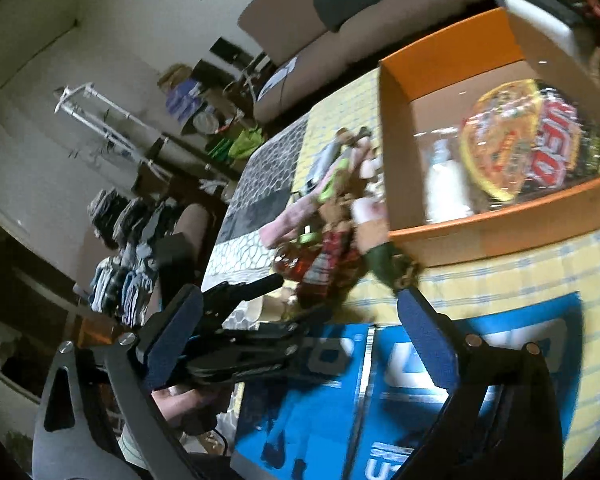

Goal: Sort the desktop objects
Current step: 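Grasp the plaid-scarf plush doll with the left gripper while the right grasps the green-hat plush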

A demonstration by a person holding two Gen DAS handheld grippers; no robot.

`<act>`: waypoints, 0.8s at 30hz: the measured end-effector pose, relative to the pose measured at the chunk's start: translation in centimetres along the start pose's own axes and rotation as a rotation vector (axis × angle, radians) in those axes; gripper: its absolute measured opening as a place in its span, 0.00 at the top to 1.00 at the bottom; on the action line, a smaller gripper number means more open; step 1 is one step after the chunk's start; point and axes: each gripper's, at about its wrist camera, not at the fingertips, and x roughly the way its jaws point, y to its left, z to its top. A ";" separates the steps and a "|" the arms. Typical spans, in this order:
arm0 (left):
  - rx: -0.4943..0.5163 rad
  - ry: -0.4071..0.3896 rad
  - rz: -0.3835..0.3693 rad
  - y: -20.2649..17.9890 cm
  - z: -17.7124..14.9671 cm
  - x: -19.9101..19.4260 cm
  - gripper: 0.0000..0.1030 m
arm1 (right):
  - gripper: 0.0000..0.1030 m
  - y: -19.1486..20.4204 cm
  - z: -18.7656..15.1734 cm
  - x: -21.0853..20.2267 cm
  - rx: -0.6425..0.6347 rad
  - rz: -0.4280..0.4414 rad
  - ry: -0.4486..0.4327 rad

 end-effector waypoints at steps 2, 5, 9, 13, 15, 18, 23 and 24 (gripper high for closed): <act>0.019 0.024 0.033 -0.5 0.5 1.3 0.45 | 0.04 -0.7 0.2 -0.7 0.008 -0.004 -0.016; 0.000 0.046 0.040 -0.4 0.8 2.8 0.56 | 0.04 -1.9 0.3 -1.4 0.019 -0.003 -0.027; -0.075 0.035 0.037 0.9 0.9 3.3 0.86 | 0.04 -2.7 0.3 -1.0 0.021 -0.005 -0.009; -0.154 -0.022 -0.016 2.0 0.9 1.5 0.89 | 0.04 -2.6 0.2 -0.4 0.016 0.012 0.012; -0.188 -0.072 -0.074 2.3 0.8 -1.1 0.90 | 0.04 -2.2 0.1 -0.2 0.015 0.044 0.023; -0.168 -0.161 -0.111 1.9 1.1 -6.3 0.91 | 0.04 -2.2 -0.2 0.0 0.062 0.164 0.038; -0.043 -0.278 -0.118 0.1 1.7 -15.7 0.91 | 0.04 -2.2 -0.1 0.4 0.214 0.443 0.040; -0.012 -0.285 -0.101 -0.5 1.6 -16.9 0.91 | 0.04 -1.9 0.0 0.3 0.234 0.485 0.035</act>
